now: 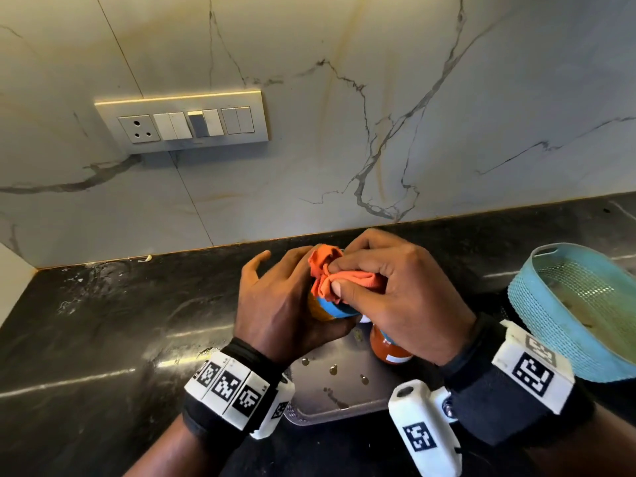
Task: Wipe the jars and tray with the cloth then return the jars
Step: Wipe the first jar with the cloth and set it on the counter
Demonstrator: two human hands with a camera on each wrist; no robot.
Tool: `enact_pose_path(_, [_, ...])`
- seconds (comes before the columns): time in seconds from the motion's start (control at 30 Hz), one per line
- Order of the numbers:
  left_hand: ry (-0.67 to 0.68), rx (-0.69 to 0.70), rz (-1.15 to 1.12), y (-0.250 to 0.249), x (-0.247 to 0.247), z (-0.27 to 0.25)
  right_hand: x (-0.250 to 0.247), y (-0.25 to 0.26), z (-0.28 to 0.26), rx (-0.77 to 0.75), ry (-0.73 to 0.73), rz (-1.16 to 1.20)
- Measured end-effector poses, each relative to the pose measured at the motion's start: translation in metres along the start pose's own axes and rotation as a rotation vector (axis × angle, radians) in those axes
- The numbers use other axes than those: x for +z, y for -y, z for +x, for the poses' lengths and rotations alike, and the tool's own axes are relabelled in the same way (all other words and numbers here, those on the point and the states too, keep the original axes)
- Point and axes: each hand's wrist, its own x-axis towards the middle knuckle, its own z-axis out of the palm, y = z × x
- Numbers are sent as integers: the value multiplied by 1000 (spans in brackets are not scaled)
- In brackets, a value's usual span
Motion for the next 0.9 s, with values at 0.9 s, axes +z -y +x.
enact_pose_path(0.9, [43,-725,-1124,-15,-13,14,-23,-29,-5,39,-180,303])
